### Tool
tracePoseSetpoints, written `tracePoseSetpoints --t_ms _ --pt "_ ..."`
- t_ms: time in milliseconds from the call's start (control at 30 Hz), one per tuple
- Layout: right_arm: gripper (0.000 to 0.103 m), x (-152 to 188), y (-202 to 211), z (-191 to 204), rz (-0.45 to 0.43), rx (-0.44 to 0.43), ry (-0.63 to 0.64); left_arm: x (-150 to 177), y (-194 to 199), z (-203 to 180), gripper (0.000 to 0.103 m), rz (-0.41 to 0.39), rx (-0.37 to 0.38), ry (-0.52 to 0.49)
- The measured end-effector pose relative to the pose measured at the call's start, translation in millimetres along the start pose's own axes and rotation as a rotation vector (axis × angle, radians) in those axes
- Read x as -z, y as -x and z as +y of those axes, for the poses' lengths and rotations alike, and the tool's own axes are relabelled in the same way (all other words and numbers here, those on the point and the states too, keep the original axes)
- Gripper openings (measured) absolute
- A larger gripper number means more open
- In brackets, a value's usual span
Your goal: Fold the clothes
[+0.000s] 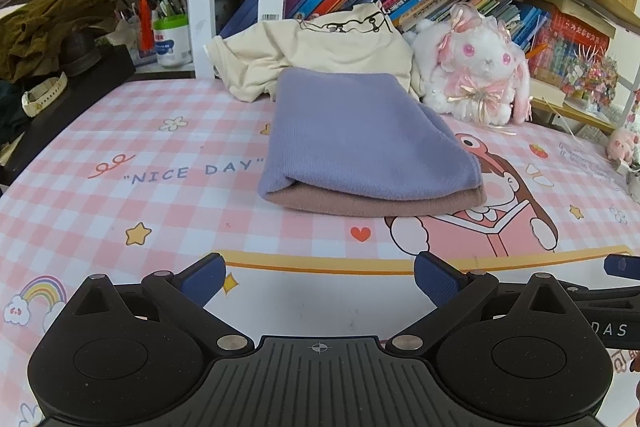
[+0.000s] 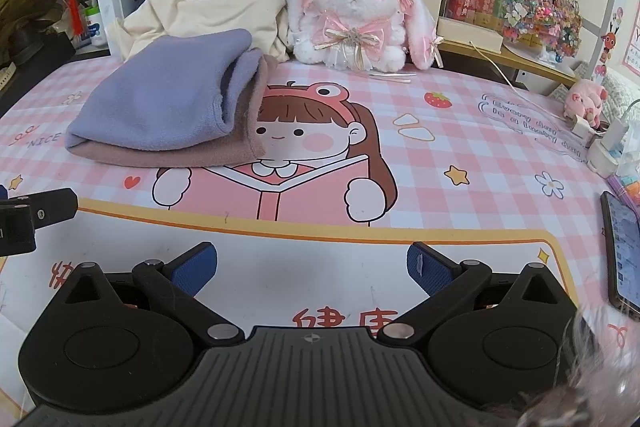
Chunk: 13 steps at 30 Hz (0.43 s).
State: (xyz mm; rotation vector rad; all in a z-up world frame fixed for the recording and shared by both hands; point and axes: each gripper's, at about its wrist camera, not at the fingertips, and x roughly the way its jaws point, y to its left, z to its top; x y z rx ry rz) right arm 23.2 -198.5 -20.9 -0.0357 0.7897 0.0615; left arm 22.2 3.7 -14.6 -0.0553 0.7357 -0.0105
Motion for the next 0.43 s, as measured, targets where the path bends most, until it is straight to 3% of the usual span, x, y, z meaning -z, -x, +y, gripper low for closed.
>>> tracePoseSetpoints --t_ms 433 --pt "0.103 0.2 -2.4 -0.7 0.013 -0.005 -0.007 0.5 0.2 0.0 0.103 -0.007 -0.008 -0.001"
